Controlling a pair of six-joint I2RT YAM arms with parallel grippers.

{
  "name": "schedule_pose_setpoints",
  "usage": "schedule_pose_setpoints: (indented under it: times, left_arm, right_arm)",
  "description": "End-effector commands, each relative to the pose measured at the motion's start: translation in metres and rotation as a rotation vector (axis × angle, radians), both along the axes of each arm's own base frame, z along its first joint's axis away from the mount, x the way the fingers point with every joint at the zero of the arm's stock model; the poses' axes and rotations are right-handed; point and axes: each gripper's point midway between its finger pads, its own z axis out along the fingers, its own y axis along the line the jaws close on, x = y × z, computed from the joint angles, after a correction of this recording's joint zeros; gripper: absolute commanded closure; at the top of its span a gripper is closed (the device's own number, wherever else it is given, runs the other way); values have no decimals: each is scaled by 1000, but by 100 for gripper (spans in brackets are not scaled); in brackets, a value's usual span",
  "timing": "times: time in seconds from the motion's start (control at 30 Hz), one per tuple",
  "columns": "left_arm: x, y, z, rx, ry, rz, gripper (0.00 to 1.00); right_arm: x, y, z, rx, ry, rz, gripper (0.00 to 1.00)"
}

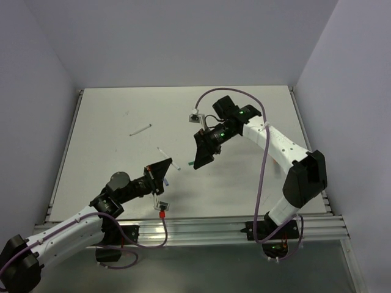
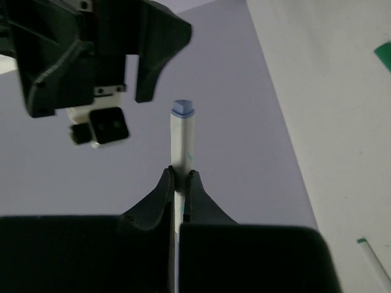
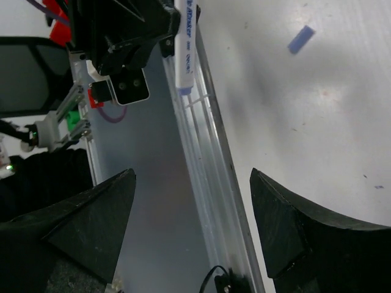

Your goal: Insert the pens into the pen caps

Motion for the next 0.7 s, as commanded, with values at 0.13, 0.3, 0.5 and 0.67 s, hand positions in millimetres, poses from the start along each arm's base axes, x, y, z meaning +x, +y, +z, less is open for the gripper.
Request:
schedule_pose_setpoints:
  times: [0.13, 0.3, 0.5, 0.67]
  left_arm:
    - [-13, -11, 31, -43, -173, -88, 100]
    - [-8, -11, 32, -54, -169, -71, 100]
    - [-5, -11, 28, -56, -163, -61, 100]
    - [-4, -12, 30, -63, -160, -60, 100]
  right_arm:
    - [-11, 35, 6, 76, 107, 95, 19]
    - [-9, 49, 5, 105, 147, 106, 21]
    - [1, 63, 8, 136, 105, 58, 28]
    - [0, 70, 4, 131, 145, 55, 34]
